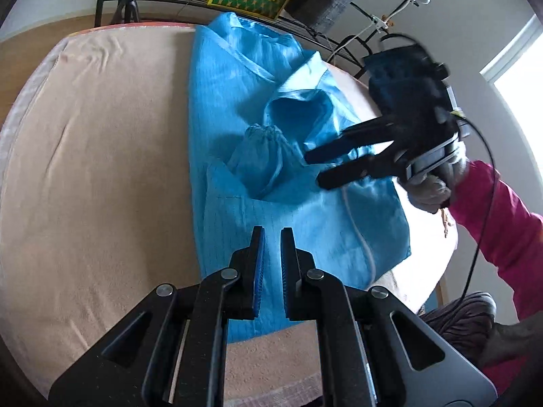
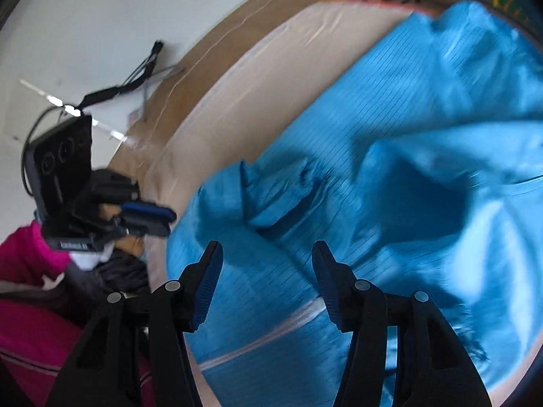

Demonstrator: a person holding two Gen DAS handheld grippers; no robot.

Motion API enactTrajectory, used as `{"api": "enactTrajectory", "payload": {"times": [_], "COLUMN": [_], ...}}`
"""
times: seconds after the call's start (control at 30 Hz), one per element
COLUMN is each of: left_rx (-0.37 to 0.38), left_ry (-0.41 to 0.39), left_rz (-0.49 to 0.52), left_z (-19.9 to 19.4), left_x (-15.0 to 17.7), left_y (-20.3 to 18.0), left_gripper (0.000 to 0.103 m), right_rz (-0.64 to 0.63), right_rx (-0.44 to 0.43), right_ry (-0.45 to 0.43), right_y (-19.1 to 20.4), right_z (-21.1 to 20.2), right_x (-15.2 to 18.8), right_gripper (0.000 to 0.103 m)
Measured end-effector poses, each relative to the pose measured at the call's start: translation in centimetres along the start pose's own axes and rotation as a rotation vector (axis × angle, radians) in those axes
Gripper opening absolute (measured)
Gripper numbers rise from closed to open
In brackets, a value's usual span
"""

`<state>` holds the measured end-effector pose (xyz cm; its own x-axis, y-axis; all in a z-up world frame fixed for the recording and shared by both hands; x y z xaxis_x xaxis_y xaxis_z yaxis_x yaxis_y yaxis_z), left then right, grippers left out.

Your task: Fold large clothes

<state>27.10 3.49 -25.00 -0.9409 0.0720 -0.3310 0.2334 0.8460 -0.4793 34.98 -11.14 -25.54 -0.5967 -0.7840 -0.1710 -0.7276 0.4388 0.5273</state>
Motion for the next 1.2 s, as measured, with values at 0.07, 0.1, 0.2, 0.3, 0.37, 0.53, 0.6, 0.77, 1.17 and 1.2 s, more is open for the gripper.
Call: {"api": "enactTrajectory", "payload": {"times": [0.07,0.1,0.2,0.3,0.37,0.53,0.6,0.77,1.17,1.2], "left_rx": [-0.013,-0.015,-0.043,-0.045,-0.044,-0.056,-0.071,-0.085,-0.141,-0.203], "left_ry": [0.004,0.009,0.033,0.043,0.040,0.048,0.062,0.064,0.049,0.052], "left_rz": [0.023,0.034,0.077,0.090,0.089,0.106,0.111,0.123,0.091,0.102], "left_z": [0.1,0.2,0.9,1.2,1.2,1.4,1.8,1.7,3.7,4.7], "left_x": [0.2,0.4,0.8,1.1,1.2,1.5,1.6,1.8,0.0,-0.4], "left_y": [-0.3,-0.5,-1.1,-1.3,-1.3,-1.5,-1.3,-1.4,-1.1,-0.4], "left_gripper": [0.006,0.006,0.006,0.006,0.006,0.006,0.006,0.006,0.006,0.006], "right_rz": [-0.015,-0.020,-0.052,-0.086,-0.100,-0.082,-0.074,-0.132,-0.283,-0.230], "right_rx": [-0.044,-0.065,-0.076,-0.081,-0.049,0.024,-0.005,-0.018,0.284,0.329], "right_ry": [0.035,0.044,0.041,0.032,0.034,0.065,0.083,0.143,-0.031,-0.015], "right_y": [0.3,0.7,1.6,2.6,3.0,1.4,1.2,2.4,6.2,4.7], "right_z": [0.7,0.9,0.7,-0.1,-0.3,0.2,0.9,2.6,-1.8,-0.8], "right_x": [0.5,0.7,0.9,0.7,0.7,0.4,0.4,1.0,1.5,1.1], "right_gripper": [0.056,0.056,0.035,0.035,0.036,0.066,0.066,0.028,0.008,0.008]}}
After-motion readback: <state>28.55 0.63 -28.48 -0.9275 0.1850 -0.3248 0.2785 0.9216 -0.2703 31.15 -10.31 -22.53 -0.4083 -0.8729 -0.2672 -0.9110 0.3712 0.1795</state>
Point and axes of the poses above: each gripper's, at about its wrist camera, not at the fingertips, and z roughly the way its jaws point, y to its left, x to its underside, the point moved 6 cm from there along z, roughly the way its jaws point, and after that the axes turned 8 degrees about y, right-handed, at the moved point
